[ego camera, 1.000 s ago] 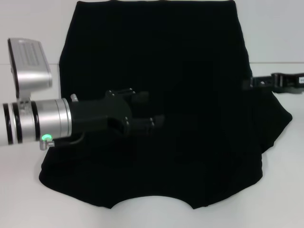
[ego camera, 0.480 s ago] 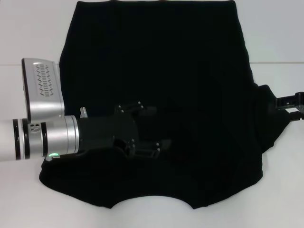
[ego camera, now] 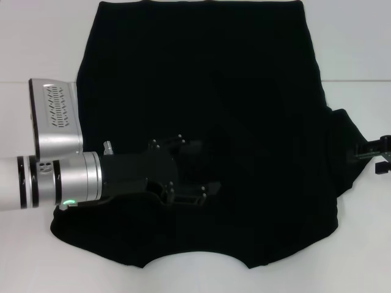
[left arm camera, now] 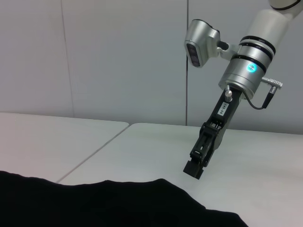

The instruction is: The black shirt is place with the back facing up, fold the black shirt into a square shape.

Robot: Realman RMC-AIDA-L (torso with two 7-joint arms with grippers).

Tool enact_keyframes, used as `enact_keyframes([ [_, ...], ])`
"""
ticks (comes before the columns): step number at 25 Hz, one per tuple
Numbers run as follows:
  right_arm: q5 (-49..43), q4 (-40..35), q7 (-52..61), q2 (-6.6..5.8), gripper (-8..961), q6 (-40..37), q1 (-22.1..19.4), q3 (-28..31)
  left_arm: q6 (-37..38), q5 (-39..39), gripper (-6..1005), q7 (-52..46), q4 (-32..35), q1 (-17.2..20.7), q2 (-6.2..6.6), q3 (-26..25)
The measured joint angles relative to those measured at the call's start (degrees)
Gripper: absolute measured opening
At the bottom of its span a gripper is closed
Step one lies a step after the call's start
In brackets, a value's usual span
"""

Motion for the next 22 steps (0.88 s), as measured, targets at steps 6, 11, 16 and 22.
enact_keyframes([
  [6, -1.4, 2.3, -0.3, 0.05, 869, 1.1, 0.1, -0.2, 0.0, -0.1, 904, 0.1, -0.5, 0.0, 0.05, 0.0],
  [11, -1.6, 3.9, -0.6, 0.39, 867, 3.1, 0.5, -0.6, 0.0, -0.3, 904, 0.1, -0.9, 0.0, 0.06, 0.0],
  [16, -1.7, 5.8, -0.7, 0.63, 865, 5.7, 0.7, -1.0, 0.0, -0.3, 904, 0.2, -1.0, 0.0, 0.05, 0.0],
  [22, -1.7, 6.8, -1.5, 1.36, 862, 8.2, 1.1, -1.0, -0.2, -0.1, 904, 0.1, -1.1, 0.0, 0.04, 0.0],
])
